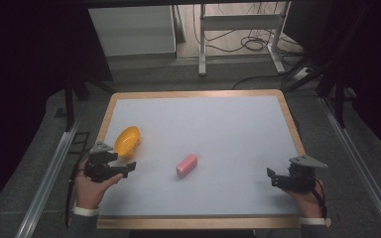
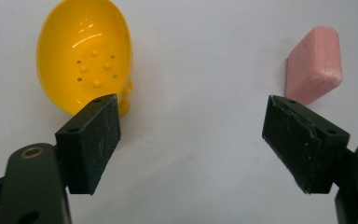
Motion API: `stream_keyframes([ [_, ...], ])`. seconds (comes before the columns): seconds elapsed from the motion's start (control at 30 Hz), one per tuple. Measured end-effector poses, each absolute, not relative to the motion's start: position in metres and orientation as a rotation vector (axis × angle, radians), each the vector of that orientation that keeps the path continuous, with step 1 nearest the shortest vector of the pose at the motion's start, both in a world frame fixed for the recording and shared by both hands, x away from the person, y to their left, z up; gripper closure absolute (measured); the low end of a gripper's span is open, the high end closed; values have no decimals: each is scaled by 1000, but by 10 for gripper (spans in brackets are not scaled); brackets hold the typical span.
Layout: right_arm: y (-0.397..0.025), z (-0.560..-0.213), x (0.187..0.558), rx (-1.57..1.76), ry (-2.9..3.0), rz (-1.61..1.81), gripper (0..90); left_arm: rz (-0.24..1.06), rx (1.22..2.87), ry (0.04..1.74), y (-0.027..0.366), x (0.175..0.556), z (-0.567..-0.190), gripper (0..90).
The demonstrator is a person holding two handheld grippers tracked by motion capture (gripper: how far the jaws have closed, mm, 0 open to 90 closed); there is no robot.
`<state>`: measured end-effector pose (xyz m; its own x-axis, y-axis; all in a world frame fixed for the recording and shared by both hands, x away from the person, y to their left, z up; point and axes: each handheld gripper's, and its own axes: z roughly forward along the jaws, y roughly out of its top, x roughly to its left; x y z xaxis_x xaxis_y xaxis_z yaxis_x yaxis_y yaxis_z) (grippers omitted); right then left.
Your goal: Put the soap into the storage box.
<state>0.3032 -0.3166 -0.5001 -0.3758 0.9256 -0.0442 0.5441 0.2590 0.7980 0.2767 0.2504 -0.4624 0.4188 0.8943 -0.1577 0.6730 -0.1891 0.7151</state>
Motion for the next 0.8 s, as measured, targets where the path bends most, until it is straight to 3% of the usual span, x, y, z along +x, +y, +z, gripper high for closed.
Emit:
stream_keyframes([
  [0.8, -315, -503, 305, 1321, 2036, 952, 58, 400, 2042, 1245, 206, 292, -442, 202],
])
